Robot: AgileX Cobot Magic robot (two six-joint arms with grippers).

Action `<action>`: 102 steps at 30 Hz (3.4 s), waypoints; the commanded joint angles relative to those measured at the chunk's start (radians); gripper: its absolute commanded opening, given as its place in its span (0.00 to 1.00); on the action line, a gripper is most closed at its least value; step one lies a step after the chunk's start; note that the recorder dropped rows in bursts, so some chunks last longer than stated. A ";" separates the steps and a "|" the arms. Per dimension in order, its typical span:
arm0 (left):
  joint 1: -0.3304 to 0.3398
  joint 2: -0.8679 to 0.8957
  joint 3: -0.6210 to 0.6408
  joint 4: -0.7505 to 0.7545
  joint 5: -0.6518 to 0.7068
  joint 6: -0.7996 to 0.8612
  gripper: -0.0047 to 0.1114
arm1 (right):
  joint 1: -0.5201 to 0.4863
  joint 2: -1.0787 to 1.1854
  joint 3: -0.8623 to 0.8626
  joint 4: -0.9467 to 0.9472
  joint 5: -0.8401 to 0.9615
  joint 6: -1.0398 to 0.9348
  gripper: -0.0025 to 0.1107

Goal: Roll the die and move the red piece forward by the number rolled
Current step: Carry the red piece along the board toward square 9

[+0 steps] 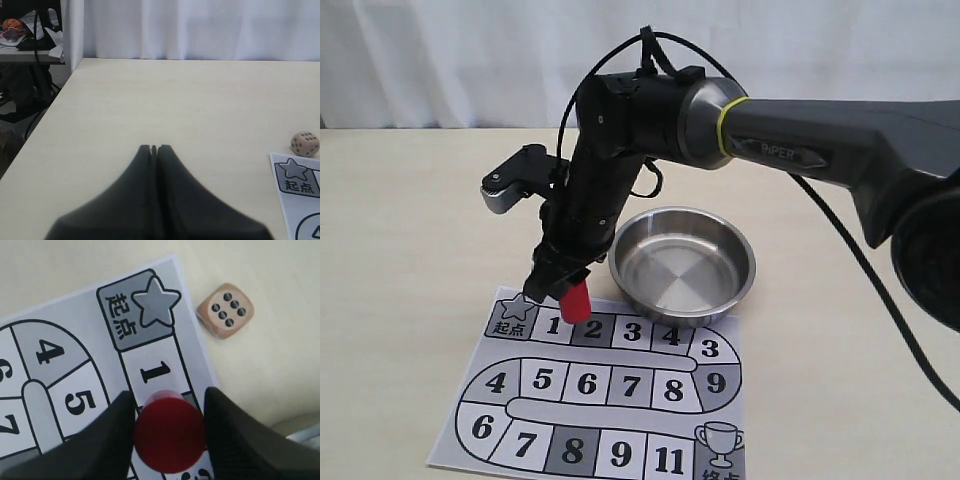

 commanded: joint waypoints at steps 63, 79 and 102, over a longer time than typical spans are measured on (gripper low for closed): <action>0.000 -0.001 0.002 0.001 -0.013 -0.006 0.04 | -0.036 -0.300 0.533 -0.062 -0.395 0.123 0.06; 0.000 -0.001 0.002 0.001 -0.013 -0.006 0.04 | -0.143 -0.401 0.794 -0.036 -0.566 0.052 0.06; 0.000 -0.001 0.002 -0.001 -0.013 -0.006 0.04 | -0.153 -0.436 0.860 -0.012 -0.662 0.052 0.06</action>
